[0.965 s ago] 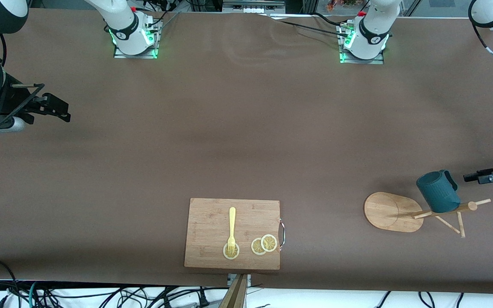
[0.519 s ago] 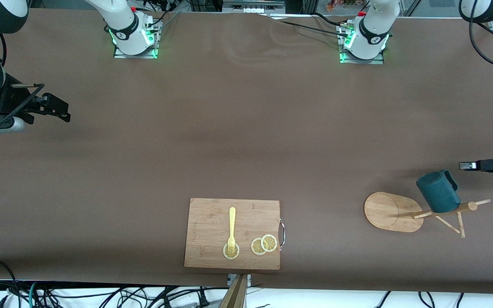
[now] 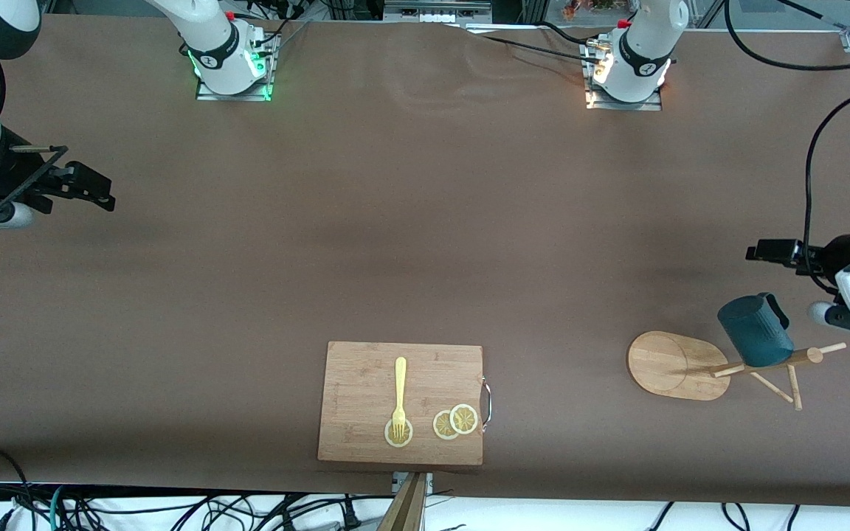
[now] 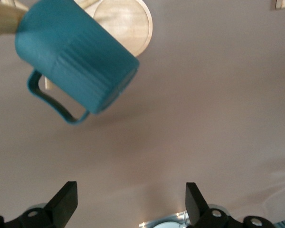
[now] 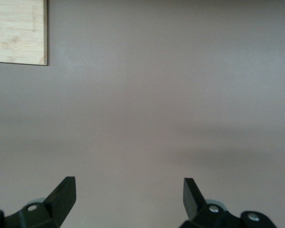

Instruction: Pass cup and hang on rack

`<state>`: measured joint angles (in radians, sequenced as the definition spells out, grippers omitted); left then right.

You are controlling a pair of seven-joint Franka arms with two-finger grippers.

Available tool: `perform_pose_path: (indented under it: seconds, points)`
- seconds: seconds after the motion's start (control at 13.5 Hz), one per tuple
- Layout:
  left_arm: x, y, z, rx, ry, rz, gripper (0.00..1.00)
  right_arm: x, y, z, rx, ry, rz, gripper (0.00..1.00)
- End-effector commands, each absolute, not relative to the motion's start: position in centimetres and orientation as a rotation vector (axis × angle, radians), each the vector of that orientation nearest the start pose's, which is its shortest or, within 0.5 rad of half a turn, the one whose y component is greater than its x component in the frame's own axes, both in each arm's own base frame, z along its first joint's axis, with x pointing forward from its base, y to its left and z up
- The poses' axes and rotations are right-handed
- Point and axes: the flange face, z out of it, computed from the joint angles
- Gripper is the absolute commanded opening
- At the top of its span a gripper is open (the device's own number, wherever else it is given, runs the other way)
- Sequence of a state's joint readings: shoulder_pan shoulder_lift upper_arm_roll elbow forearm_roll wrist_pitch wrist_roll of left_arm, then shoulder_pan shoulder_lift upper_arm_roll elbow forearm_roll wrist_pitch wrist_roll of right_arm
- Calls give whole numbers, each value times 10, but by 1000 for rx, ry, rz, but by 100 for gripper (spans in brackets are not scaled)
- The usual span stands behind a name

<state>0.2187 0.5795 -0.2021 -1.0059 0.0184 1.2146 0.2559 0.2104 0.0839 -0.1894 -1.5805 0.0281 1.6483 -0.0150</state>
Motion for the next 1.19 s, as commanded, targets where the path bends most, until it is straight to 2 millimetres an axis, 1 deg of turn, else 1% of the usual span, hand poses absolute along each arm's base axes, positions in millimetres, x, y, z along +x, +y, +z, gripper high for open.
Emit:
perform_pose_path:
  seconds: [0.0, 0.15, 0.3, 0.37, 0.45, 0.52, 0.67, 0.82, 0.89, 0.96, 1.04, 1.11]
  points:
    - [649, 37, 524, -3143, 404, 583, 100, 584, 8, 581, -3126, -24, 35, 100]
    - [647, 12, 532, -3125, 461, 582, 100, 584, 9, 580, -3126, -16, 47, 100]
    - [642, 5, 545, -3125, 481, 553, 100, 584, 10, 579, -3125, -19, 52, 100]
    - [634, -8, 559, -3112, 513, 516, 100, 584, 10, 580, -3125, -19, 45, 100]
    - [622, -19, 561, -3091, 528, 516, 100, 584, 10, 580, -3125, -19, 45, 100]
    - [610, -11, 576, -3096, 491, 400, 100, 584, 12, 580, -3124, -23, 45, 100]
    - [587, -2, 582, -3091, 454, 238, 100, 584, 12, 580, -3121, -23, 45, 100]
    - [571, -4, 573, -3080, 426, 116, 100, 584, 14, 581, -3096, -15, 45, 100]
    - [564, 0, 569, -3077, 410, 100, 100, 584, 14, 581, -3096, -15, 45, 100]
    - [563, 17, 562, -3092, 355, 109, 100, 584, 14, 581, -3096, -22, 44, 100]
    - [558, 21, 556, -3124, 326, 73, 100, 584, 13, 582, -3096, -27, 42, 100]
    - [544, 18, 554, -3135, 310, 33, 100, 584, 13, 582, -3096, -30, 39, 100]
